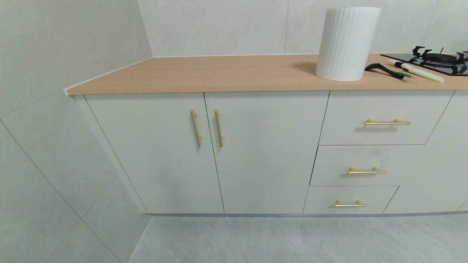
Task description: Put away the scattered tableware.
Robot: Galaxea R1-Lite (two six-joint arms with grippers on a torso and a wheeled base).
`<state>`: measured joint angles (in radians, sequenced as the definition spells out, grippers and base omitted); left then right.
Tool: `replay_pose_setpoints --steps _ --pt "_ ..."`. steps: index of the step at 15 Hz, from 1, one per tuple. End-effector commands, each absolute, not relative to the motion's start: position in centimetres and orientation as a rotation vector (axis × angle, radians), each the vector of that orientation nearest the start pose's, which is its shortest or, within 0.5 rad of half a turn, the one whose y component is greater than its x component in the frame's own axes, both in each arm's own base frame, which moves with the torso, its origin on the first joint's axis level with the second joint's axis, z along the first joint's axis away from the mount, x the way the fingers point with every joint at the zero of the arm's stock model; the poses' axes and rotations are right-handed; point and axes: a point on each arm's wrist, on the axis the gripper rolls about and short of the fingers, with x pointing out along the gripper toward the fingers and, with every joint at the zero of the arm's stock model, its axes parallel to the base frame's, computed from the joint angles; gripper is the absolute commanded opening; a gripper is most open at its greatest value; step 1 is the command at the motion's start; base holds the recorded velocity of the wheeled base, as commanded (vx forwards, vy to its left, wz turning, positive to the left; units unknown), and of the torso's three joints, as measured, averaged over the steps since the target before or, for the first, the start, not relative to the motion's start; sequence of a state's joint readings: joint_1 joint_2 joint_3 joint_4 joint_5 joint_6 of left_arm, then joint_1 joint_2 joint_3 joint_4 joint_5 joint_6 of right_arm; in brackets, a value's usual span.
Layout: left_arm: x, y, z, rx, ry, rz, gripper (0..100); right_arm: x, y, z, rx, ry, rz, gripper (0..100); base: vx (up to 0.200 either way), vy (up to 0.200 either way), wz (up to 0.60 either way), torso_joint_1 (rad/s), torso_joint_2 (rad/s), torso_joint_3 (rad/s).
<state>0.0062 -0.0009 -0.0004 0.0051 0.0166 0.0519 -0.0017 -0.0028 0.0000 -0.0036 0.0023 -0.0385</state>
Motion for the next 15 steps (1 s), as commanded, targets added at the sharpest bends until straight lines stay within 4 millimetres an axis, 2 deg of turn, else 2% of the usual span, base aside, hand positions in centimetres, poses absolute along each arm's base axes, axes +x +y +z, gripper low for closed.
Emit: replay_pose_setpoints --steps 1,15 --pt "-2.28 0.02 7.47 0.052 0.008 0.021 100 -2.28 0.01 7.56 -0.038 -0.002 0.002 100 0.000 0.000 0.00 0.000 0.00 0.000" --pt "-2.28 0.02 7.50 0.000 0.005 0.023 100 -2.28 0.04 7.58 0.009 -0.003 0.014 100 0.000 0.000 0.00 0.000 0.00 0.000"
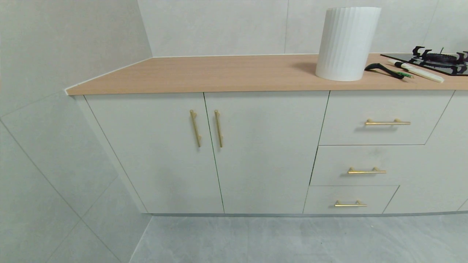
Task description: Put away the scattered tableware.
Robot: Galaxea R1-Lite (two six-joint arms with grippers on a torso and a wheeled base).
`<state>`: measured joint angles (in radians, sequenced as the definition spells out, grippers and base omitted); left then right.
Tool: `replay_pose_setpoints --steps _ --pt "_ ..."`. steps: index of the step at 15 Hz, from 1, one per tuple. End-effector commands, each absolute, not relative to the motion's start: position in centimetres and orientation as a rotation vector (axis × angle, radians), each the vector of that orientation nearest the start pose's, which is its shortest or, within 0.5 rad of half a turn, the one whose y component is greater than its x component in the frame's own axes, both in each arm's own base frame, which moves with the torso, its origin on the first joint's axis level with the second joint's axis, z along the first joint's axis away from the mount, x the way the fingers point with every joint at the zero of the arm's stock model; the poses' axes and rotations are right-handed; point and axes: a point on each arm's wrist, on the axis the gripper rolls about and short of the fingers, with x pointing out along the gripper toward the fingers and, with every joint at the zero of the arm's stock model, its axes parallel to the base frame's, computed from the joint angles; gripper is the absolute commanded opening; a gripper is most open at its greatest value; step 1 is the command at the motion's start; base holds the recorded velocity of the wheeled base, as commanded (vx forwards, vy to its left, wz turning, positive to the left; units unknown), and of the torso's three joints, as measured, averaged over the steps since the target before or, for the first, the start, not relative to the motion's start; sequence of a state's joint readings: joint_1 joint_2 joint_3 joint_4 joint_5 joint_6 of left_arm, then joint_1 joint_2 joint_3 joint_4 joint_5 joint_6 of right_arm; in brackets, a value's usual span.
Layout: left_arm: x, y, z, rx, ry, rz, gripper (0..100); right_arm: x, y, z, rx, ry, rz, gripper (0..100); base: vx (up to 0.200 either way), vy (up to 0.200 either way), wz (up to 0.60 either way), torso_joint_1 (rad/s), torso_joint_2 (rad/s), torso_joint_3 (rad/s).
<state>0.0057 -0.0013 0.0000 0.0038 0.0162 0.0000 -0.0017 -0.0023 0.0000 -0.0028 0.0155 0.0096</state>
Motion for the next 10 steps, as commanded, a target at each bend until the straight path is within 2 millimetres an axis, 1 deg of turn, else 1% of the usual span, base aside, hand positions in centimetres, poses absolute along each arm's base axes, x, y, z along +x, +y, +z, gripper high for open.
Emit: replay_pose_setpoints --steps 1,2,10 --pt "-2.28 0.02 7.50 0.000 0.005 0.023 100 -2.28 0.04 7.58 0.009 -0.003 0.014 100 0.000 0.000 0.00 0.000 0.00 0.000" --pt "-2.28 0.02 7.50 -0.002 0.005 0.023 100 -2.28 0.04 7.58 0.009 -0.003 0.014 100 0.000 0.000 0.00 0.000 0.00 0.000" --pt "-2.28 0.02 7.50 -0.002 0.005 0.023 100 -2.28 0.04 7.58 0.009 -0.003 0.014 100 0.000 -0.200 0.00 0.003 0.01 -0.001"
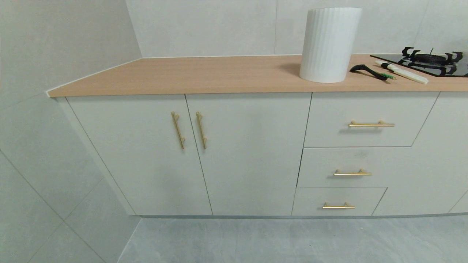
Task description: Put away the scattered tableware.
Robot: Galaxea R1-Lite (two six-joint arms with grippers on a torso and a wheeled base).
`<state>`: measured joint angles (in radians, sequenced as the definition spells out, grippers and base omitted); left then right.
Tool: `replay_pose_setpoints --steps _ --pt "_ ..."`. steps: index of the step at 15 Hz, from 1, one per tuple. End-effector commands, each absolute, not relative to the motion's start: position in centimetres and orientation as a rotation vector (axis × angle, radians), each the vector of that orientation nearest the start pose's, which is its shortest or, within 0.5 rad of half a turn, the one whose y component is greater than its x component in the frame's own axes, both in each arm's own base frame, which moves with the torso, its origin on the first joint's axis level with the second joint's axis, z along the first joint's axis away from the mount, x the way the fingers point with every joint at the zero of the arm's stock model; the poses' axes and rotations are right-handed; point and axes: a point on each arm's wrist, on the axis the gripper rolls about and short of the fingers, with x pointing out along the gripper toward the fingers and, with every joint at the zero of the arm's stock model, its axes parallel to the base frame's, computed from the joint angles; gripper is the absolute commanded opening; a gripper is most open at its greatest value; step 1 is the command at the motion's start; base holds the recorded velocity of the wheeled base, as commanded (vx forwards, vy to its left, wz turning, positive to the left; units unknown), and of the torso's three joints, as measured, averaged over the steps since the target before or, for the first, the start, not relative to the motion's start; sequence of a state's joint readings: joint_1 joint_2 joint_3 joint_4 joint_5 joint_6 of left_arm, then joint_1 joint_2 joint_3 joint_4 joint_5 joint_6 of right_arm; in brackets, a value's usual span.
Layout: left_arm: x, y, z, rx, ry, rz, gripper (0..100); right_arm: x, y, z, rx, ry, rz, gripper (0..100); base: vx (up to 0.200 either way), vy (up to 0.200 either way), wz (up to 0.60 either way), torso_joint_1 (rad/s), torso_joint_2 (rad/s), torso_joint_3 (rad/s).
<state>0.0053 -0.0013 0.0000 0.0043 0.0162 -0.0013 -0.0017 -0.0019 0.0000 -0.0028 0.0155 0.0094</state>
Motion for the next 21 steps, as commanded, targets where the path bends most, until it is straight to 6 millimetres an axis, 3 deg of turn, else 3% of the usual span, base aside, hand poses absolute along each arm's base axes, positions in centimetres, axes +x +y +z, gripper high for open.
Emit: replay_pose_setpoints --steps 1,7,17,21 --pt "-2.28 0.02 7.50 -0.002 0.005 0.021 100 -2.28 0.04 7.58 0.009 -0.003 0.014 100 0.000 -0.200 0.00 -0.002 0.00 -0.002" --pt "-2.28 0.02 7.50 -0.002 0.005 0.023 100 -2.28 0.04 7.58 0.009 -0.003 0.014 100 0.000 -0.200 0.00 0.004 0.00 0.005" --pt "-2.28 0.02 7.50 -0.002 0.005 0.023 100 -2.28 0.04 7.58 0.009 -0.003 0.014 100 0.000 0.000 0.00 0.000 0.00 0.000" --pt "-2.28 0.02 7.50 -0.002 0.005 0.023 100 -2.28 0.04 7.58 0.009 -0.003 0.014 100 0.200 0.000 0.00 -0.001 0.00 -0.001"
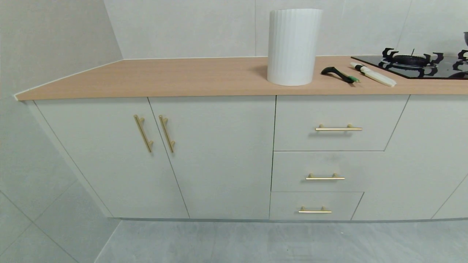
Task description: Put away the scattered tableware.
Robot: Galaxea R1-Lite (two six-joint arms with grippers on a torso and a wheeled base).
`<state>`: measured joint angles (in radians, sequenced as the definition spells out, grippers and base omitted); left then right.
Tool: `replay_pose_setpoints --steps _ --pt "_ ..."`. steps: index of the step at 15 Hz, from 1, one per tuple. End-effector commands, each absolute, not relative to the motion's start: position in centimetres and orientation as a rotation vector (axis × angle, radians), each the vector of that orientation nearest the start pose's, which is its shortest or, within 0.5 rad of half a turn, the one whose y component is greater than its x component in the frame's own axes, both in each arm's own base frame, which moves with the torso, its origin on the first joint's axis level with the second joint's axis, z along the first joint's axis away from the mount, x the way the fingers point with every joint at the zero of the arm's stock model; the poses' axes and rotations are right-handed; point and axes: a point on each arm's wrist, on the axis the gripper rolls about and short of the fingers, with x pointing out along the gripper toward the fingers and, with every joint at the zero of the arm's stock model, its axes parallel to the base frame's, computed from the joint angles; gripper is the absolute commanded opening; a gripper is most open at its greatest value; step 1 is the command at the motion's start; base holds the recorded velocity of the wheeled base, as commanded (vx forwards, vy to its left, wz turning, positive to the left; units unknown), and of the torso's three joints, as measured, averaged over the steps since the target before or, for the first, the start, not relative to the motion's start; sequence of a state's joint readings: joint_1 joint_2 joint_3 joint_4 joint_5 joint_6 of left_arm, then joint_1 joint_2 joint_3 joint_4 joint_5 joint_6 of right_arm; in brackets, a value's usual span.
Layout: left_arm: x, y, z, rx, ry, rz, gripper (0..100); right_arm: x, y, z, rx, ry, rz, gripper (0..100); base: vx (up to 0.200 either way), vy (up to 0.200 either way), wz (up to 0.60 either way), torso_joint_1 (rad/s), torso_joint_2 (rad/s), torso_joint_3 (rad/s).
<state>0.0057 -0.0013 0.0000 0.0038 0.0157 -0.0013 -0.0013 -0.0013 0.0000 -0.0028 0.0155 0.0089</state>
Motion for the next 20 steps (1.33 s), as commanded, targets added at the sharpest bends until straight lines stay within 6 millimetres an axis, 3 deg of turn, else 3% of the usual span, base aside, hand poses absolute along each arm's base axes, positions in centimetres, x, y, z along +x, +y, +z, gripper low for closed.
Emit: replay_pose_setpoints --steps 1,4,20 --pt "-2.28 0.02 7.52 -0.002 0.003 0.023 100 -2.28 0.04 7.58 0.008 -0.003 0.014 100 0.200 0.000 0.00 0.007 0.01 0.007" --pt "-2.28 0.02 7.52 -0.002 0.003 0.023 100 -2.28 0.04 7.58 0.008 -0.003 0.014 100 0.200 0.000 0.00 0.004 0.00 0.004" --pt "-2.28 0.02 7.52 -0.002 0.003 0.023 100 -2.28 0.04 7.58 0.008 -0.003 0.015 100 0.000 0.000 -0.07 0.001 0.00 0.000"
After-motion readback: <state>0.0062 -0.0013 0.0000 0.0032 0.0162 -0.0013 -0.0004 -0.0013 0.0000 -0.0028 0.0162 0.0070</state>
